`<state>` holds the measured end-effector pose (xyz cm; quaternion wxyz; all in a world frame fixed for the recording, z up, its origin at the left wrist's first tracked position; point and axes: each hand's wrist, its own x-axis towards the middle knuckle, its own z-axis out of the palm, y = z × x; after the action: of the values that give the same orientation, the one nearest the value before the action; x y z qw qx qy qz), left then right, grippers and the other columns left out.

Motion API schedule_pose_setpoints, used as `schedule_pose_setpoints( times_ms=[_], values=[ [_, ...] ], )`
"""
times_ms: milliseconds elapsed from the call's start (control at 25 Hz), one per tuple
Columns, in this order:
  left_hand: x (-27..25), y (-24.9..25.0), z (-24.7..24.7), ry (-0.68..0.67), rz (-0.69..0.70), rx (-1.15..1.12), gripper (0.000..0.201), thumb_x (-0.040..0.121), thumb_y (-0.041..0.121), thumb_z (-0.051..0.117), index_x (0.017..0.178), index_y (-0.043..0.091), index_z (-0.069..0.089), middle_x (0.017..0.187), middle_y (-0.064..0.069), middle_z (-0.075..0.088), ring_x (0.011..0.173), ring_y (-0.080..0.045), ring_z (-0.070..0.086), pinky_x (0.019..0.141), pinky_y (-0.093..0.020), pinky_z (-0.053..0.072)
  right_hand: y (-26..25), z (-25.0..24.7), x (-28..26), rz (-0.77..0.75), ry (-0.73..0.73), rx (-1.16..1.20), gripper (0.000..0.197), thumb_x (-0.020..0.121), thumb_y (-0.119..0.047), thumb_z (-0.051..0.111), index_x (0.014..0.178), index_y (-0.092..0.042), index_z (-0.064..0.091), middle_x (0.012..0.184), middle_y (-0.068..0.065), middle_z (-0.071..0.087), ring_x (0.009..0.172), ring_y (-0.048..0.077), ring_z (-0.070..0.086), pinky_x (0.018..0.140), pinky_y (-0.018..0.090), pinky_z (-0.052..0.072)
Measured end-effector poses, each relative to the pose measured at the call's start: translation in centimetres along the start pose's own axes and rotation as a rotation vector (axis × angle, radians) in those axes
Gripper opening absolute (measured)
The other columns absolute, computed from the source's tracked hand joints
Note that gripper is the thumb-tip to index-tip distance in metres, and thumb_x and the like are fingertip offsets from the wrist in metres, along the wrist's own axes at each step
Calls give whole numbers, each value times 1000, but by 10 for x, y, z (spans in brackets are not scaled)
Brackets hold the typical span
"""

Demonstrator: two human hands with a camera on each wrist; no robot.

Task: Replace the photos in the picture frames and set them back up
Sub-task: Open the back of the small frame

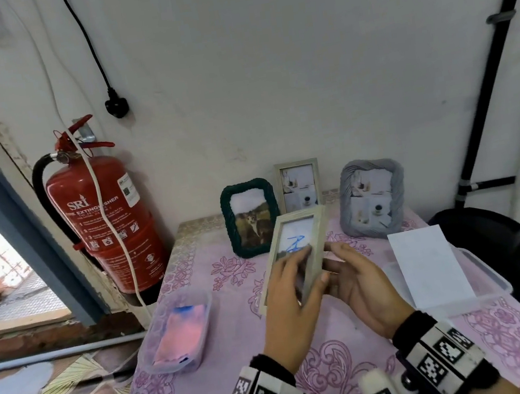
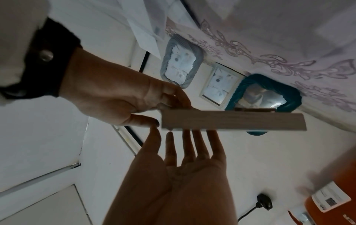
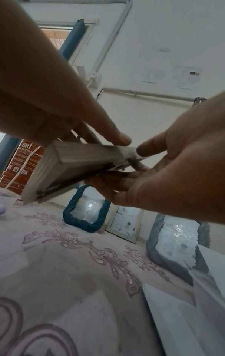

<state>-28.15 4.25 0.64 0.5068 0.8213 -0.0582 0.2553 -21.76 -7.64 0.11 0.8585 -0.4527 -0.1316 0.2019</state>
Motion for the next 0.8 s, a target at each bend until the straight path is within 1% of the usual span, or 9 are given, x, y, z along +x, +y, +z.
schedule_pose_setpoints(
  times_ms=[80,160,200,320,360,480,560,640,800],
  values=[
    [0,-2,1,9,-36,-58,44,86,9,62,127,19,49,121,9,53,114,3,49,97,-15,42,-3,-1,1,16,-15,-25,42,99,-34,32,114,-6,60,110,23,66,91,31,64,80,41,53],
    [0,-4,1,17,-64,-136,44,86,-2,57,126,13,48,122,2,56,114,-4,53,98,-24,45,-3,-2,3,15,5,-36,44,99,-35,31,111,-5,61,108,20,67,90,30,65,77,38,54],
    [0,-5,1,25,-74,-182,42,86,-5,56,125,12,48,121,0,58,112,-4,55,95,-23,47,-2,-3,5,4,27,-51,43,99,-34,31,111,-4,60,107,19,68,90,29,66,78,39,54],
    [1,-9,-2,75,-120,-314,39,89,-3,54,121,18,51,110,2,64,93,-6,62,76,-20,52,4,-3,8,-45,115,-177,30,100,-25,36,109,-11,61,109,13,69,89,24,66,79,36,52],
    [2,-13,-4,97,-140,-354,38,89,-2,54,119,20,51,108,5,65,91,-7,64,73,-20,53,6,-4,9,-57,137,-235,26,99,-20,38,108,-14,62,109,11,69,92,22,66,78,33,51],
    [5,-24,-10,169,-229,-497,34,88,1,57,114,24,55,111,7,67,95,-11,67,76,-23,56,15,-9,10,-96,233,-429,24,95,-7,46,110,-19,61,113,5,64,98,17,60,75,24,47],
    [6,-32,-13,212,-312,-633,31,88,3,58,109,25,58,108,4,70,92,-11,69,72,-24,57,20,-17,11,-117,312,-500,29,93,-4,49,117,-19,56,113,5,58,99,15,55,77,21,46],
    [5,-39,-14,236,-374,-724,30,88,2,57,106,26,60,101,3,72,88,-10,70,67,-22,56,26,-24,9,-82,311,-471,32,94,-6,49,124,-19,52,108,4,56,98,16,55,77,22,48],
    [-5,-58,-13,234,-500,-805,27,89,4,54,111,19,58,101,-3,72,85,-11,70,64,-22,56,35,-35,4,-5,283,-458,31,94,-4,50,123,-12,56,97,5,60,85,14,59,62,17,52]
  ],
)
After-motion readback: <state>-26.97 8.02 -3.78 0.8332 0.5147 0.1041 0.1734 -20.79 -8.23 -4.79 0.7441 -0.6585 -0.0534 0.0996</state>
